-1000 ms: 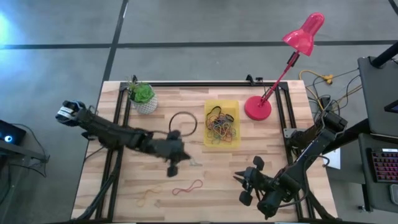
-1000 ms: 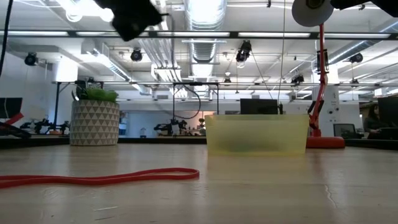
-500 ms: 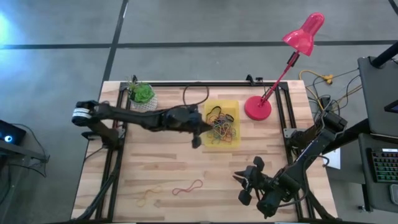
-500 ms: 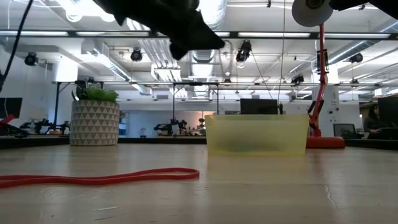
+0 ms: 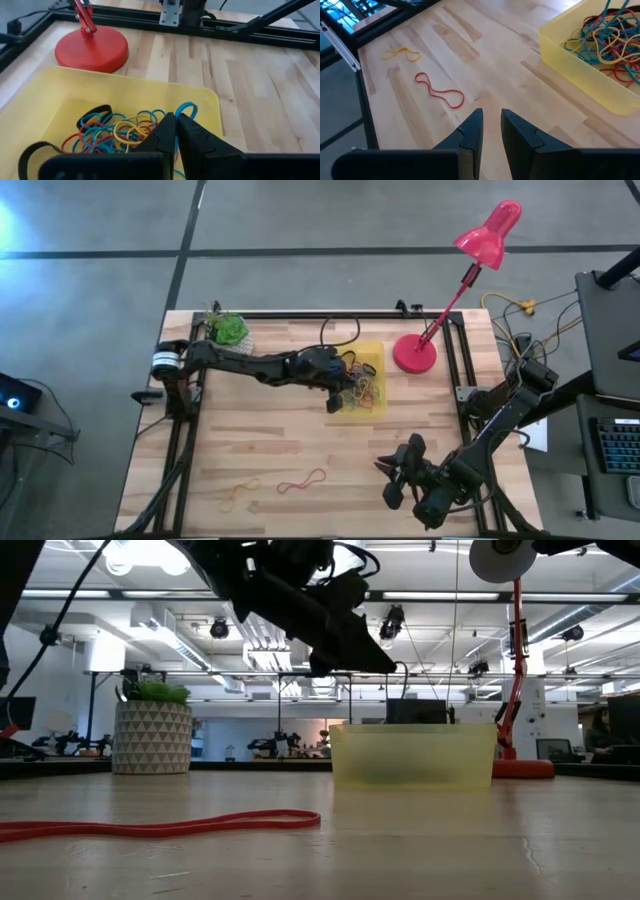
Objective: Pick and place rubber bands into bin
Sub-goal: Put the blue rubber band into the bin, then put the yellow rubber band into the bin
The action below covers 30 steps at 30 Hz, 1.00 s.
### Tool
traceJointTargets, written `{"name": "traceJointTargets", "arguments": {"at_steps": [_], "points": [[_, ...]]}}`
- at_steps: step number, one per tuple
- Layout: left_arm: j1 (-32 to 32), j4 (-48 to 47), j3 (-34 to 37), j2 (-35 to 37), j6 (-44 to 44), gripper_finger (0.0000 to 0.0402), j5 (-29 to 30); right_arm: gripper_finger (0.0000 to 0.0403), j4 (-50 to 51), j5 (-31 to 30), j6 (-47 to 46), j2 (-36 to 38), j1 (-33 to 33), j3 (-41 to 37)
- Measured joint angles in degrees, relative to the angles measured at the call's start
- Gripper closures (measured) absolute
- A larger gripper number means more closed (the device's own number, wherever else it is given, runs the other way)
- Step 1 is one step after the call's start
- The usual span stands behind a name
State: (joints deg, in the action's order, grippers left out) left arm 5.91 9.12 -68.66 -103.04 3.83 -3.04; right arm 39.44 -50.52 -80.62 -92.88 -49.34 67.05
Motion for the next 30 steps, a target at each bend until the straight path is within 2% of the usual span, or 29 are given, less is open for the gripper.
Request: {"name": "traceJointTargets", "arguments": {"at_steps": [4,12,15,19,23,27,30], "points": [[0.13,-1.91,-0.44,0.19,-1.42,0.0382,-0.03,0.0344,-0.13,0.07,-0.20,0.00,0.00,0.00],[0.11,-8.45,-0.97,1.48,-1.21,0.0292,-0.24,0.0344,-0.37,0.03,3.89,0.00,0.02,0.00],[-0.10,-13.47,-0.97,4.13,-1.16,0.0272,-5.15,0.0344,-0.39,0.00,5.33,0.00,0.02,0.00],[-1.31,-24.58,-0.46,9.17,0.35,0.0268,-10.85,0.0344,-0.35,-0.04,7.18,0.00,0.02,-0.24],[-5.61,-33.90,2.11,15.37,2.54,0.0275,-11.55,0.0344,-0.28,-0.17,9.18,0.00,0.07,-1.09],[-11.89,-36.36,6.90,21.18,9.40,0.0284,-10.99,0.0344,-0.76,-0.57,9.73,-0.01,0.07,-2.42],[-17.64,-35.94,11.30,25.19,18.02,0.0289,-7.96,0.0344,-1.23,-0.68,9.56,-0.02,0.12,-3.58]]}}
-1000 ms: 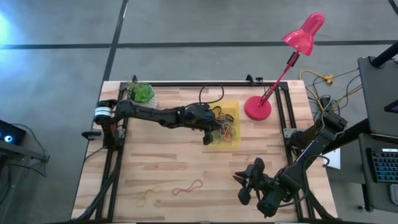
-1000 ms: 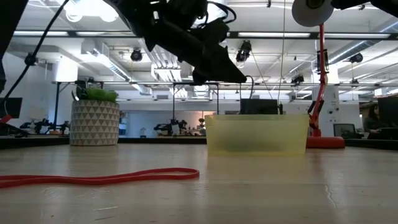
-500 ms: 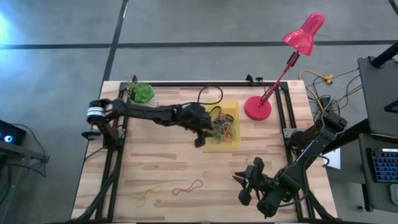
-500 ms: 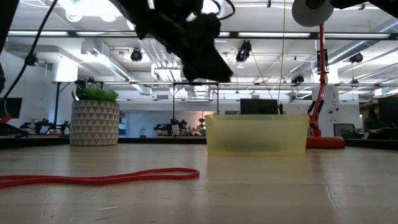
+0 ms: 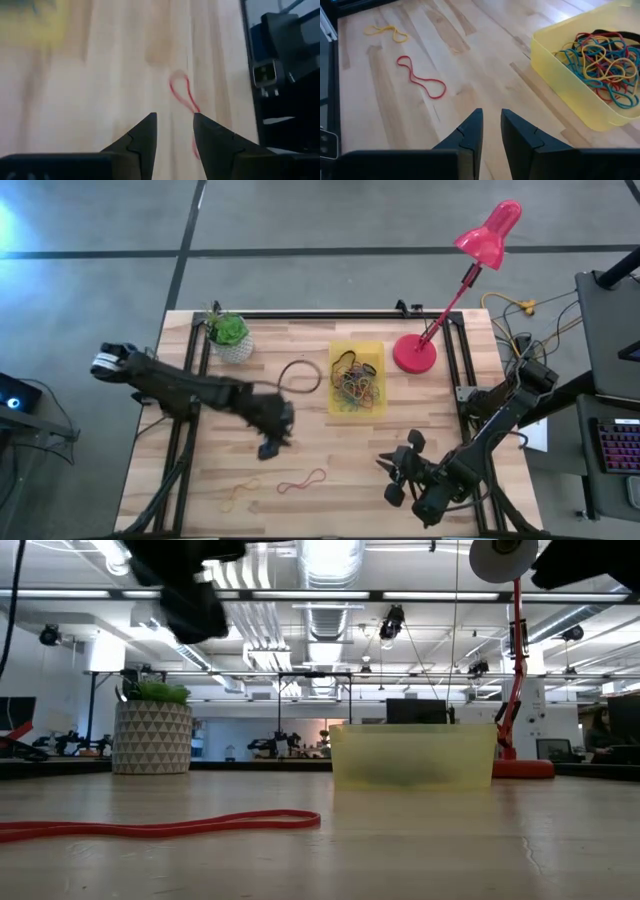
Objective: Pick and place rubber bands into bin
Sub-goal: Put the yellow rubber band into the bin
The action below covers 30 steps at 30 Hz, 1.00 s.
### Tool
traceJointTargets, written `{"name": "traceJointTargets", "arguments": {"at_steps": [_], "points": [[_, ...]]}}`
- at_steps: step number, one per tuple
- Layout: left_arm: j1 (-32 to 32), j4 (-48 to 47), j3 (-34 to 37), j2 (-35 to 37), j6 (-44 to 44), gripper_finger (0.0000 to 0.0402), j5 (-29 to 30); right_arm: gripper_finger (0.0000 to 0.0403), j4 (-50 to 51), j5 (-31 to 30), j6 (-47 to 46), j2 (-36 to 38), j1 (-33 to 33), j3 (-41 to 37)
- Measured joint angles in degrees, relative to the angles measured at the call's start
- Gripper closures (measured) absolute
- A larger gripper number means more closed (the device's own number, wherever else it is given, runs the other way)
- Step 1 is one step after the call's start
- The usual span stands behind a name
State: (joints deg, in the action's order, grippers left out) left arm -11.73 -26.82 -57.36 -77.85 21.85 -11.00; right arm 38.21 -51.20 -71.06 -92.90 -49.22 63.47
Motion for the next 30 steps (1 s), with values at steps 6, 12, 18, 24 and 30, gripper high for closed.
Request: {"name": "traceJointTargets", "arguments": {"at_steps": [6,12,18,24,30], "points": [[-13.48,-0.42,8.97,5.23,20.57,0.0291,6.59,0.0344,-1.51,0.00,-0.56,0.00,0.01,-1.95],[-26.35,-1.43,12.52,5.02,39.42,0.0291,11.91,0.0344,-2.63,0.02,-0.05,0.00,0.01,-2.32],[-33.91,-5.83,11.20,0.16,49.55,0.0291,13.08,0.0344,-4.13,0.02,0.84,0.00,0.01,-2.40],[-36.43,-6.71,9.25,-6.39,49.79,0.0291,11.80,0.0344,-4.54,0.02,1.22,0.00,0.01,-2.41],[-36.94,-6.69,7.90,-10.61,49.38,0.0283,9.80,0.0344,-4.72,0.04,1.14,0.00,0.01,-2.41]]}}
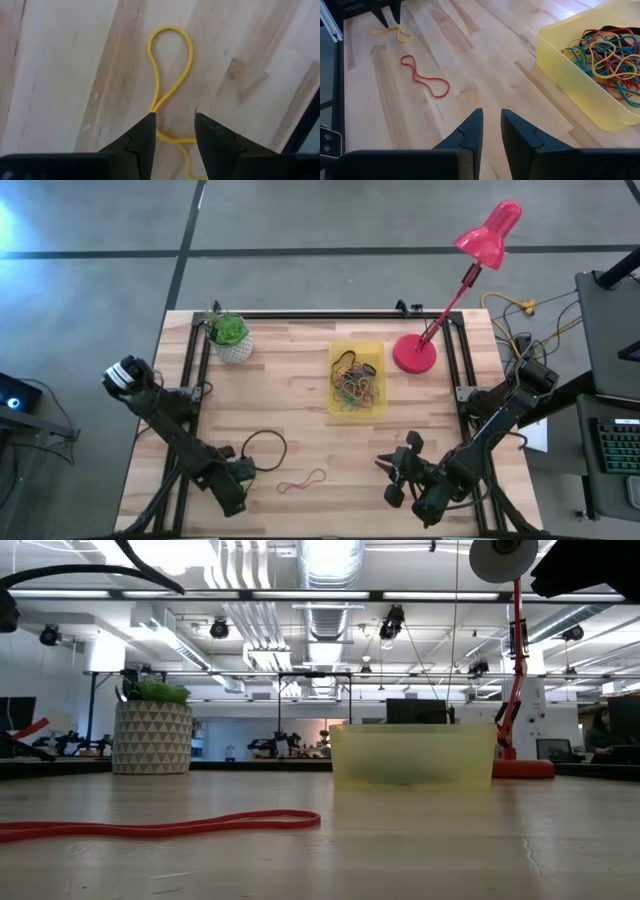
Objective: Pick and place rubber bands into bin
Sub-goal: Put the yellow rubber band into the bin
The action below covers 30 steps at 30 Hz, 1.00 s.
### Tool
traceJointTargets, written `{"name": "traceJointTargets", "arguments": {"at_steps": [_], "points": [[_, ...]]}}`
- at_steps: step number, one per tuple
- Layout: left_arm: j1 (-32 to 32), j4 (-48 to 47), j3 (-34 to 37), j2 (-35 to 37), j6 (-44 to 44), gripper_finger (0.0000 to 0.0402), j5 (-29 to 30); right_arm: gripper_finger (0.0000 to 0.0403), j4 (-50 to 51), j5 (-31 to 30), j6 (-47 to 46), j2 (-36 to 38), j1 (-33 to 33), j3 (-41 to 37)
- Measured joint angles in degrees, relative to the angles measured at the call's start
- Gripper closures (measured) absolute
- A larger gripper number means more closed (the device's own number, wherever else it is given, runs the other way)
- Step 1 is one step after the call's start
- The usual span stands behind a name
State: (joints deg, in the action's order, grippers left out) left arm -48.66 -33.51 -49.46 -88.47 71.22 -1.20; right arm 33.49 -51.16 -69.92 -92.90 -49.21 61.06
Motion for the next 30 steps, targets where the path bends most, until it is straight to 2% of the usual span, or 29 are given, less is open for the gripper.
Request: {"name": "traceJointTargets", "arguments": {"at_steps": [13,30], "points": [[-0.22,-0.51,0.05,2.52,-1.07,0.0260,-0.33,0.0344,-0.44,0.02,0.06,0.00,0.02,0.00],[-0.24,-0.95,0.08,2.58,-1.03,0.0260,-8.92,0.0344,-1.40,0.02,1.35,0.00,0.00,0.00]]}}
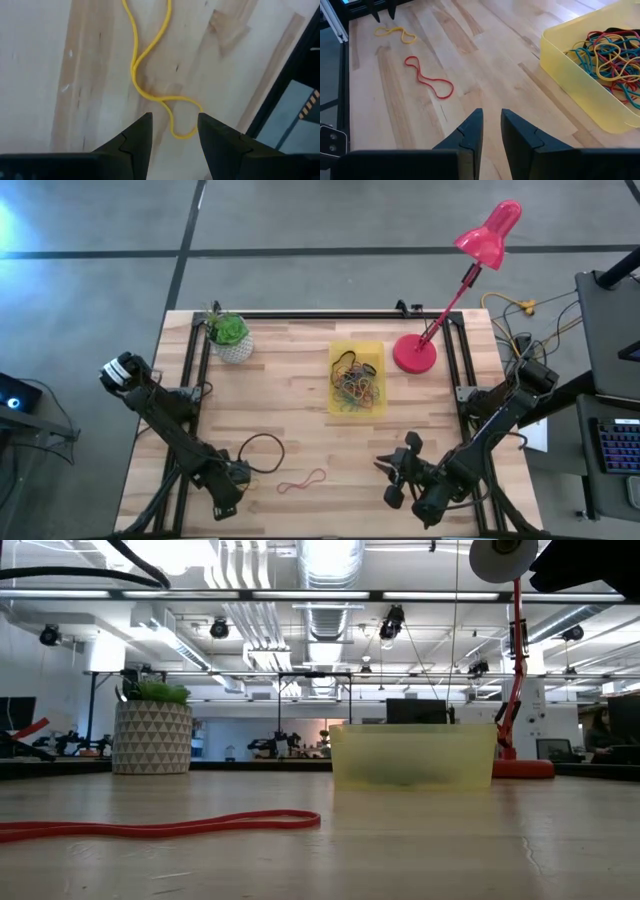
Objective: Pick and place rubber bands into bin
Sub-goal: Put the yellow rubber band into the bin
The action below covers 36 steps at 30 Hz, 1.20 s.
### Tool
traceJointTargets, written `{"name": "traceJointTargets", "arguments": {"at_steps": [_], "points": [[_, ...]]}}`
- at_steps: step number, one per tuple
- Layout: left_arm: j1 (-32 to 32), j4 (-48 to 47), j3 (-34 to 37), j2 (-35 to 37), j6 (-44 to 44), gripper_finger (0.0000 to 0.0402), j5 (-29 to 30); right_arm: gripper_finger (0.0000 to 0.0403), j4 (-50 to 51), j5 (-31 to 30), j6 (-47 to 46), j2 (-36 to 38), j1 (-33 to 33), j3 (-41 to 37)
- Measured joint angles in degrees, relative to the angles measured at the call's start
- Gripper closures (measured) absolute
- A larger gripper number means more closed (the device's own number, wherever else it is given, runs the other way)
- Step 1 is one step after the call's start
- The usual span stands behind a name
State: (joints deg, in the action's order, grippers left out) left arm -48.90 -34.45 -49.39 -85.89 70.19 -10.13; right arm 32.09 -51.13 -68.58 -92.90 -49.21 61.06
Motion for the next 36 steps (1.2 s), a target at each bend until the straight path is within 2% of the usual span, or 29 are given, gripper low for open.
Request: {"name": "traceJointTargets", "arguments": {"at_steps": [6,23,30,36], "points": [[-0.02,-0.47,0.02,0.00,0.03,0.0260,-1.80,0.0344,-0.04,0.02,0.26,0.00,0.00,0.00],[0.04,-0.56,0.03,-0.18,1.95,0.0260,-1.79,0.0344,-0.21,0.13,2.82,0.00,0.00,0.00],[0.04,-2.63,0.12,-0.21,5.89,0.0260,1.35,0.0344,-1.26,0.13,4.11,0.00,0.00,0.00],[0.03,-2.61,0.13,-0.22,6.01,0.0260,1.42,0.0344,-1.24,0.13,4.33,0.00,0.00,0.00]]}}
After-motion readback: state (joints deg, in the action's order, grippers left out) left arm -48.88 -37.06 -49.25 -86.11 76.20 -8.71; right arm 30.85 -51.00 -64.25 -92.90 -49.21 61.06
